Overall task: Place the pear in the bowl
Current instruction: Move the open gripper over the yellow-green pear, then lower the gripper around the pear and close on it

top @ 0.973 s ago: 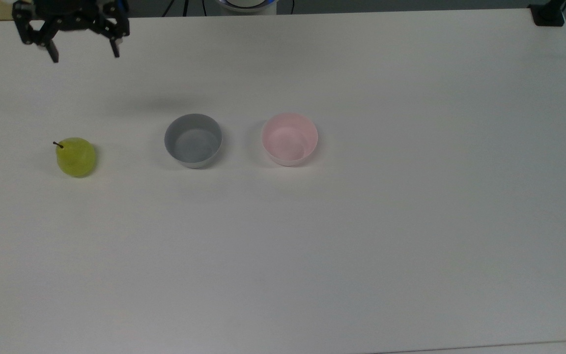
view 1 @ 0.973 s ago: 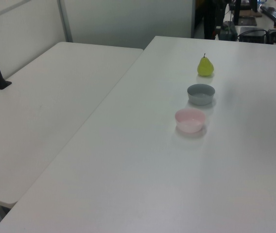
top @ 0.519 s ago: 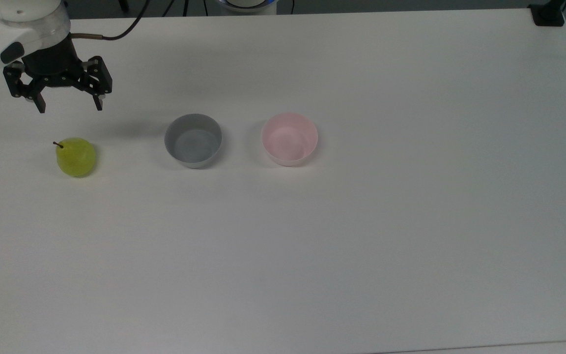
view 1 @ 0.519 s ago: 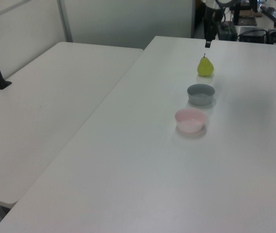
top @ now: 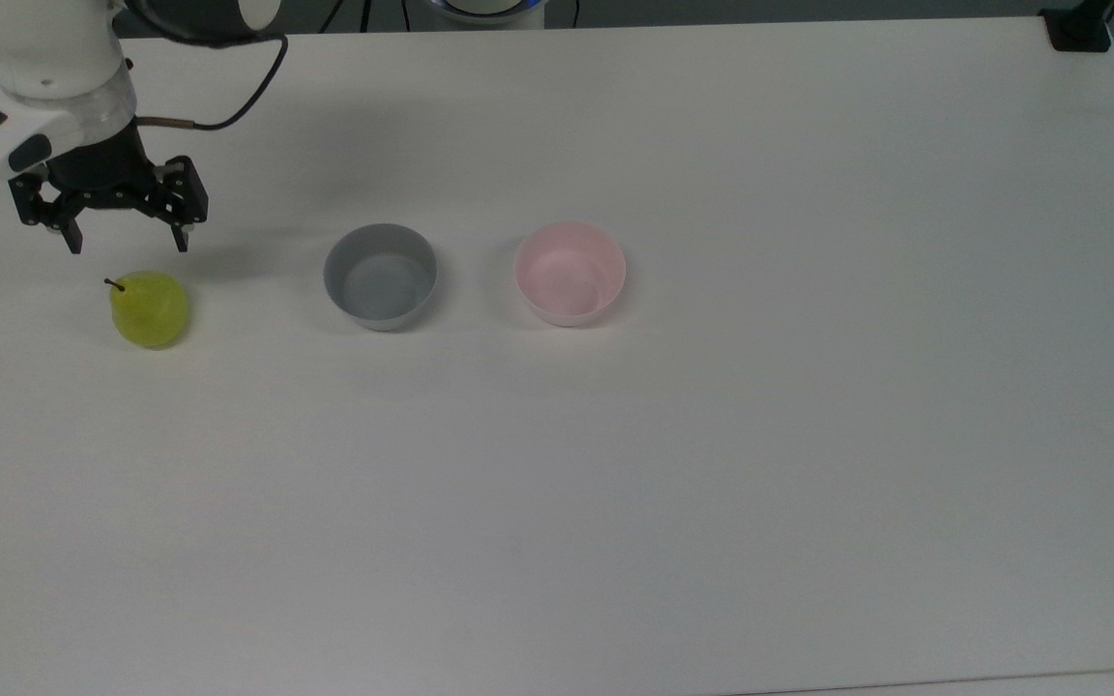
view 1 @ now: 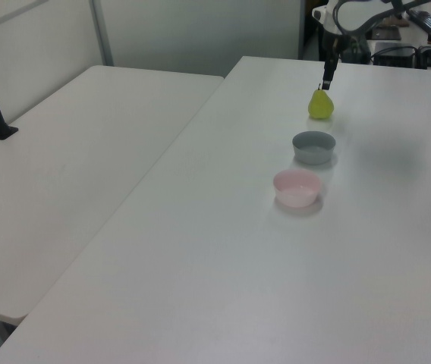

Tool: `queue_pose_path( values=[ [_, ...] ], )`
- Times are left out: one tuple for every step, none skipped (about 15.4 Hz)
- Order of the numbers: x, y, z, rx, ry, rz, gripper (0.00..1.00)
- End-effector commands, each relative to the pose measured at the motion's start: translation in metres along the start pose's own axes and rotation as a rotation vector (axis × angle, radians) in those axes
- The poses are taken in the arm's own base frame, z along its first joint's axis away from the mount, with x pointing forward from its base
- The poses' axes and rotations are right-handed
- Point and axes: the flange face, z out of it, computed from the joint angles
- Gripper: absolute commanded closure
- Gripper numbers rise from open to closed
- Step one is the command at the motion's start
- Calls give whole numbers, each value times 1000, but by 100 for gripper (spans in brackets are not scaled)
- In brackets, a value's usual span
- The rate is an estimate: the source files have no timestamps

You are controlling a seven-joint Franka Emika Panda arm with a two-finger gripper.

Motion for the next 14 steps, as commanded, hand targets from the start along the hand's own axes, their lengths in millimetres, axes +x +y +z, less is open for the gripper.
queue_pose_path(
  values=[
    [-2, 2, 28, -31, 27, -16, 0],
    [-1, 2, 35, -32, 31, -17, 0],
    [-1, 2, 39, -31, 29, -14, 0],
    [-1, 2, 40, -30, 27, -14, 0],
    [-1, 1, 44, -27, 25, -14, 0],
    [-1, 0, 50, -23, 17, -16, 0],
    [0, -1, 54, -21, 15, -18, 0],
    [1, 0, 55, -27, 26, -18, 0],
    [2, -1, 59, -32, 37, -19, 0],
    [3, 0, 60, -36, 45, -18, 0],
    [3, -1, 66, -37, 48, -20, 2],
    [4, -1, 68, -40, 53, -21, 11],
    [4, -1, 69, -39, 52, -21, 22],
    [4, -1, 68, -40, 54, -21, 40]
  ],
)
